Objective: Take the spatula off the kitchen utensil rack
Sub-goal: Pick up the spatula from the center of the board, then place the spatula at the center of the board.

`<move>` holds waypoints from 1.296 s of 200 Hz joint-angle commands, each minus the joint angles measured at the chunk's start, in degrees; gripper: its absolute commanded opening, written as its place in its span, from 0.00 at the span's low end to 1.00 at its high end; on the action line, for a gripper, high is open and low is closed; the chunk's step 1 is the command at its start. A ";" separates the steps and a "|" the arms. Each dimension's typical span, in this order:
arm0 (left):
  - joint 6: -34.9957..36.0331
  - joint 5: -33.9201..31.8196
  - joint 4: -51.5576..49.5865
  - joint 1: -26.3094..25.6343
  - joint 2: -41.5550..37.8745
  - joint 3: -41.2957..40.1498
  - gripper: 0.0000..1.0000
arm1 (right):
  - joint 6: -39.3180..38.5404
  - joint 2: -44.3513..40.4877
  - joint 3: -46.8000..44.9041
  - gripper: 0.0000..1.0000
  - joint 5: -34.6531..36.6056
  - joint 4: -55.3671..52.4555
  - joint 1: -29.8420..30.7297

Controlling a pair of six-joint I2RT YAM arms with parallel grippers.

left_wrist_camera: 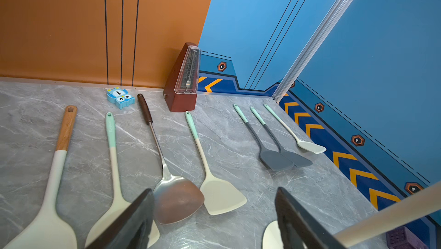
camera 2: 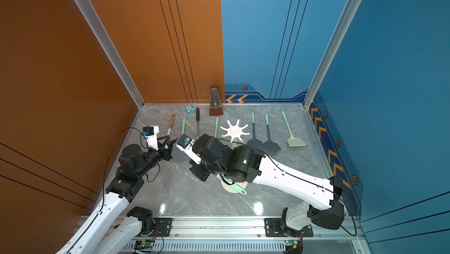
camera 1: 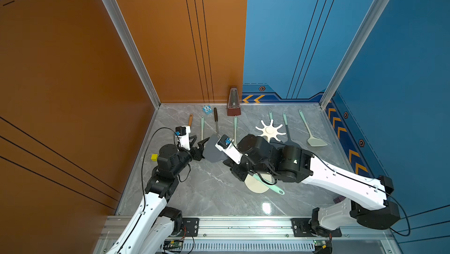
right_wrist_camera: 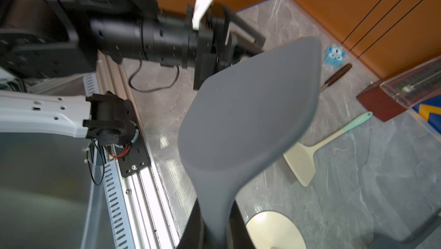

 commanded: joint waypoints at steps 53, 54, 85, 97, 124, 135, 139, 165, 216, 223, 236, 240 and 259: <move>0.07 4.34 -0.20 -0.04 -0.14 -0.46 0.81 | -4.17 -6.20 14.90 0.00 4.06 6.87 -15.27; 0.09 4.38 -0.16 -0.04 -0.14 -0.48 0.81 | -4.11 -6.31 15.13 0.00 4.27 6.87 -15.53; 0.92 6.16 1.11 -0.60 -0.41 -0.23 0.81 | -2.96 -7.48 16.86 0.00 8.58 6.81 -28.00; 1.07 6.35 1.11 -0.74 -0.17 0.02 0.81 | -1.37 -7.16 17.80 0.00 8.59 6.62 -34.41; 1.07 6.36 1.11 -1.22 0.83 0.47 0.81 | 2.26 -4.07 19.82 0.00 9.17 4.62 -45.82; 1.16 6.17 1.11 -1.51 1.17 0.55 0.81 | 3.28 -1.38 20.75 0.00 8.76 3.22 -49.42; 1.22 6.16 1.10 -1.53 1.25 0.55 0.81 | 3.58 -0.09 21.31 0.00 8.70 2.40 -50.37; 1.68 5.97 1.11 -1.89 1.87 0.65 0.81 | 4.37 8.54 23.90 0.00 8.41 -0.95 -54.02; 1.40 5.79 1.05 -2.11 2.13 0.55 0.81 | 6.80 21.92 23.84 0.00 -2.69 2.71 -57.74; 1.34 5.73 1.10 -2.15 2.22 0.48 0.81 | 7.55 24.17 24.62 0.00 -4.14 2.89 -58.19; 1.42 5.54 1.02 -2.15 2.40 0.51 0.81 | 9.04 28.06 25.82 0.00 -7.81 2.92 -59.10; 1.42 5.42 0.96 -2.23 2.49 0.41 0.81 | 9.77 29.17 25.98 0.00 -8.66 3.11 -59.35; 1.29 4.91 1.09 -2.31 2.58 0.34 0.81 | 11.96 33.21 25.01 0.00 -12.55 5.84 -59.41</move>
